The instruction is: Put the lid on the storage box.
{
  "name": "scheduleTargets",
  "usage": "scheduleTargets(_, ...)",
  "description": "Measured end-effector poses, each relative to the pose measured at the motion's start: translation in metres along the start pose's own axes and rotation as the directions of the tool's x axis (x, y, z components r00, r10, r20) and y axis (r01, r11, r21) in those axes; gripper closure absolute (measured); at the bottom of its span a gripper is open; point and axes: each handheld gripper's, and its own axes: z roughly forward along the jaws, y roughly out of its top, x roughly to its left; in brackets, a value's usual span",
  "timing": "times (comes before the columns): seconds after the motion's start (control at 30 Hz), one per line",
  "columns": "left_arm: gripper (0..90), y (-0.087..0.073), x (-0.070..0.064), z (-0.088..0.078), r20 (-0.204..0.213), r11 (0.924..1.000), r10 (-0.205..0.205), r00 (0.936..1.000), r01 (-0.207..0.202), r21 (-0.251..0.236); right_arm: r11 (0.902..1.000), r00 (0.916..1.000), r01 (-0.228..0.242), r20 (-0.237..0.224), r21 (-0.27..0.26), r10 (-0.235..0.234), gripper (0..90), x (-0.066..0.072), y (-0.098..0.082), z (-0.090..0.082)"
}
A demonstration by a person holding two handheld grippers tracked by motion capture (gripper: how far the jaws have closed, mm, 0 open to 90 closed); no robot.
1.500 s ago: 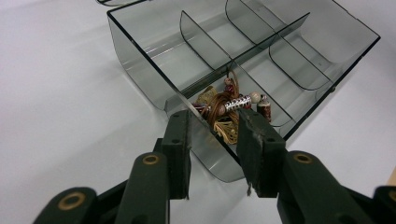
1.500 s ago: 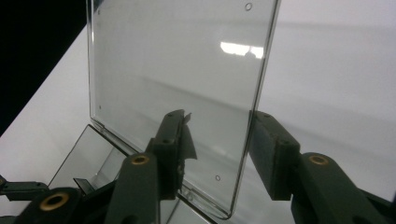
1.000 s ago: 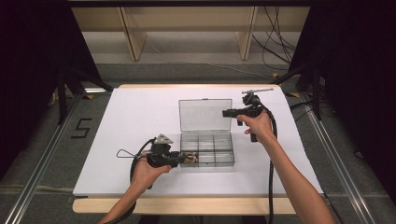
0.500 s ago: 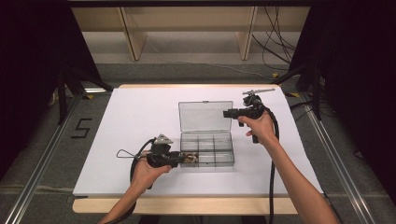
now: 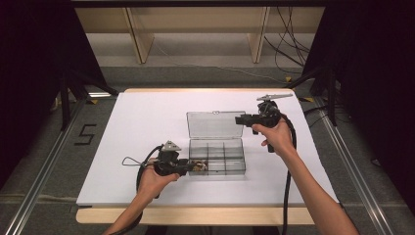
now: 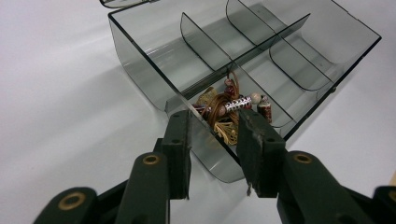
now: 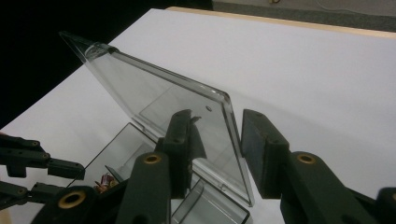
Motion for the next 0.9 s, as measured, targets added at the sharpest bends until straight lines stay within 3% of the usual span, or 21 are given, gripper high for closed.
scheduleTargets(0.2,64.8,0.000,0.001,0.000,0.001,1.0000,0.005,1.0000,-0.005,0.000,0.9997,0.9998,0.020,-0.001,-0.013,-0.020,64.0,0.004,-0.004,-0.005)
scheduleTargets(0.23,64.8,0.000,0.001,0.000,0.002,1.0000,0.005,1.0000,-0.005,0.000,0.9989,0.9990,0.044,0.012,-0.015,-0.044,63.7,0.003,-0.004,-0.006)
scheduleTargets(0.3,64.7,0.000,0.000,0.000,-0.003,1.0000,0.005,1.0000,-0.005,-0.004,0.9998,0.9998,0.019,-0.009,-0.010,-0.019,63.3,0.006,-0.006,-0.007)
scheduleTargets(0.33,64.7,0.000,0.000,0.000,-0.004,1.0000,0.002,1.0000,-0.002,-0.003,0.9991,0.9991,0.040,0.010,-0.011,-0.040,63.2,0.006,-0.006,-0.008)
scheduleTargets(0.43,64.7,0.000,0.001,0.000,0.001,1.0000,0.009,1.0000,-0.009,0.000,0.9985,0.9986,0.053,0.006,-0.017,-0.053,63.0,0.008,-0.009,-0.010)
scheduleTargets(0.47,64.7,0.000,0.000,-0.001,-0.006,1.0000,0.007,1.0000,-0.007,0.000,0.9997,0.9998,0.022,-0.001,-0.013,-0.022,62.8,0.011,-0.010,-0.011)
scheduleTargets(0.5,64.7,-0.001,0.000,-0.001,-0.010,1.0000,-0.005,0.9999,0.005,-0.002,0.9977,0.9978,0.065,0.016,-0.020,-0.064,62.6,0.009,-0.011,-0.012)
scheduleTargets(0.57,64.7,0.000,0.000,-0.001,-0.010,1.0000,0.009,0.9999,-0.009,0.002,0.9979,0.9983,0.058,-0.007,-0.028,-0.058,62.0,0.010,-0.013,-0.012)
scheduleTargets(0.67,64.6,-0.001,0.000,0.000,-0.005,0.9999,-0.003,1.0000,0.003,-0.010,0.9980,0.9982,0.060,0.005,-0.020,-0.059,61.4,0.014,-0.015,-0.015)
scheduleTargets(0.7,64.7,-0.001,0.000,0.000,-0.003,0.9999,-0.005,1.0000,0.005,-0.009,0.9965,0.9973,0.074,0.006,-0.040,-0.074,61.0,0.014,-0.016,-0.014)
scheduleTargets(0.73,64.7,-0.001,0.000,0.000,-0.003,0.9999,0.005,1.0000,-0.005,-0.009,0.9980,0.9983,0.059,0.004,-0.025,-0.059,60.7,0.017,-0.017,-0.016)
scheduleTargets(0.8,64.7,0.000,0.001,-0.001,0.000,1.0000,0.007,1.0000,-0.007,-0.007,0.9944,0.9949,0.100,0.017,-0.034,-0.099,59.8,0.016,-0.018,-0.017)
scheduleTargets(0.83,64.7,-0.001,0.001,-0.001,0.002,0.9999,0.005,1.0000,-0.005,-0.009,0.9977,0.9980,0.063,0.004,-0.026,-0.063,59.4,0.019,-0.019,-0.017)
scheduleTargets(0.9,64.9,-0.001,0.001,-0.001,0.002,0.9999,0.005,1.0000,-0.005,-0.013,0.9972,0.9977,0.067,0.002,-0.033,-0.067,58.8,0.021,-0.021,-0.018)
